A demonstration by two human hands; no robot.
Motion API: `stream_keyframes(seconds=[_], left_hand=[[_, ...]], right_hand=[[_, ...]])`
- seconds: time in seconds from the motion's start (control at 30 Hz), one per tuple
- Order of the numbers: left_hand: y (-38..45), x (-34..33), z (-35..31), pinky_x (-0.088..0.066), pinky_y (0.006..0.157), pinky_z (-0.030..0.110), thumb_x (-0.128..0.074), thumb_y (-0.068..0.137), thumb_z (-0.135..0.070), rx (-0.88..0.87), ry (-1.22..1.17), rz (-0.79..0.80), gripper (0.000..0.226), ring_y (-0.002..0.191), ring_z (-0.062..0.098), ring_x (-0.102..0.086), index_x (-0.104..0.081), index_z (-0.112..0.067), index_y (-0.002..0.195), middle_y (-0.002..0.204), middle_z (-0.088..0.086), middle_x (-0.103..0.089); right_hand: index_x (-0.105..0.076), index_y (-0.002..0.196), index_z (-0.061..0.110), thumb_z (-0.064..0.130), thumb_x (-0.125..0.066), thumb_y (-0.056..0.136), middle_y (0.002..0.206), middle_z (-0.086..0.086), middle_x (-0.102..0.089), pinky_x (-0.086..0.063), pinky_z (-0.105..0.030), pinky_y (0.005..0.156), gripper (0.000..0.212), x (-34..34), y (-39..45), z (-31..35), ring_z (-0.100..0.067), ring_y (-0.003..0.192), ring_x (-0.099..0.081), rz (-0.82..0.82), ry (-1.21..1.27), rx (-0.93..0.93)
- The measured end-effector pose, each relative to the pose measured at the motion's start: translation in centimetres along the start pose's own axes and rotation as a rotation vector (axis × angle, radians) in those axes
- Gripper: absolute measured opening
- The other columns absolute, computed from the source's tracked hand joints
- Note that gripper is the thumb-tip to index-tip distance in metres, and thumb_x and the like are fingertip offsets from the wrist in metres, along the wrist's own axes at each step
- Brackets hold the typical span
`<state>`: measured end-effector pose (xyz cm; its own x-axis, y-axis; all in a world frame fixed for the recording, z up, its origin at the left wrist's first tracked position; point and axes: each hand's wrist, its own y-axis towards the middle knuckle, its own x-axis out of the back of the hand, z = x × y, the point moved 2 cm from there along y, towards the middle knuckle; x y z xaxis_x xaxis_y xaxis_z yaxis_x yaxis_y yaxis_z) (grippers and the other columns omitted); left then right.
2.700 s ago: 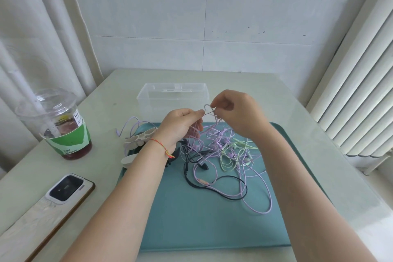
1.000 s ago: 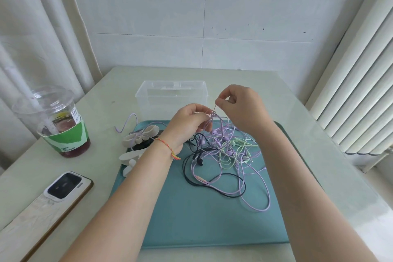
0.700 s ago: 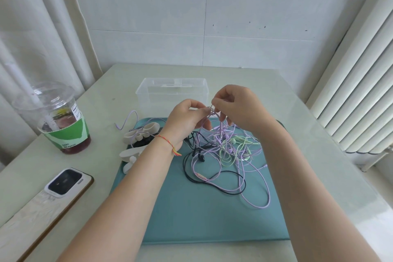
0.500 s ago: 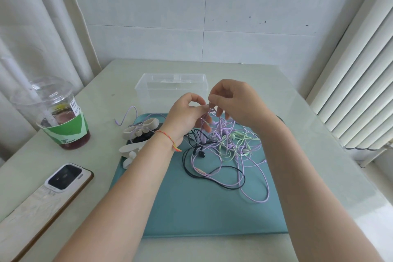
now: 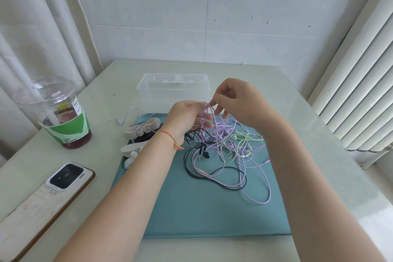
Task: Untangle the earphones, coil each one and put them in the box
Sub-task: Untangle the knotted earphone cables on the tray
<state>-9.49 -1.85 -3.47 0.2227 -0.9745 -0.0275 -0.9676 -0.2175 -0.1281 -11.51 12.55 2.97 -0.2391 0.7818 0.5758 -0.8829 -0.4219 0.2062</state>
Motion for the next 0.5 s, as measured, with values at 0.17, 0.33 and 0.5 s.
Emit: stream_keyframes(seconds=[0.17, 0.33, 0.5], left_hand=[[0.0, 0.3, -0.5, -0.058, 0.06, 0.027, -0.067, 0.085, 0.002, -0.038, -0.162, -0.056, 0.016, 0.061, 0.021, -0.069, -0.068, -0.008, 0.098, 0.078, 0.011, -0.07], [-0.5, 0.2, -1.3, -0.056, 0.057, 0.027, -0.063, 0.084, 0.01, -0.091, -0.304, -0.062, 0.024, 0.056, 0.02, -0.067, -0.059, -0.007, 0.1, 0.073, 0.012, -0.068], [-0.6, 0.1, -1.5, -0.056, 0.062, 0.031, -0.065, 0.083, 0.01, -0.133, -0.307, -0.035, 0.039, 0.063, 0.025, -0.068, -0.053, -0.013, 0.112, 0.075, 0.01, -0.07]], right_hand=[[-0.063, 0.081, 0.009, 0.013, -0.061, 0.08, 0.061, 0.007, -0.066, -0.042, -0.019, 0.047, 0.005, 0.9, 0.1, -0.7, -0.008, 0.049, -0.05, -0.04, -0.067, -0.069], [-0.064, 0.082, 0.015, 0.009, -0.06, 0.078, 0.069, 0.002, -0.069, -0.039, -0.016, 0.047, 0.008, 1.3, -0.1, -1.0, -0.003, 0.048, -0.049, 0.042, -0.089, -0.118], [-0.063, 0.088, 0.011, 0.021, -0.064, 0.084, 0.07, 0.0, -0.073, -0.055, -0.044, 0.065, 0.01, 1.1, 0.2, -1.3, -0.016, 0.054, -0.058, 0.095, -0.023, -0.118]])
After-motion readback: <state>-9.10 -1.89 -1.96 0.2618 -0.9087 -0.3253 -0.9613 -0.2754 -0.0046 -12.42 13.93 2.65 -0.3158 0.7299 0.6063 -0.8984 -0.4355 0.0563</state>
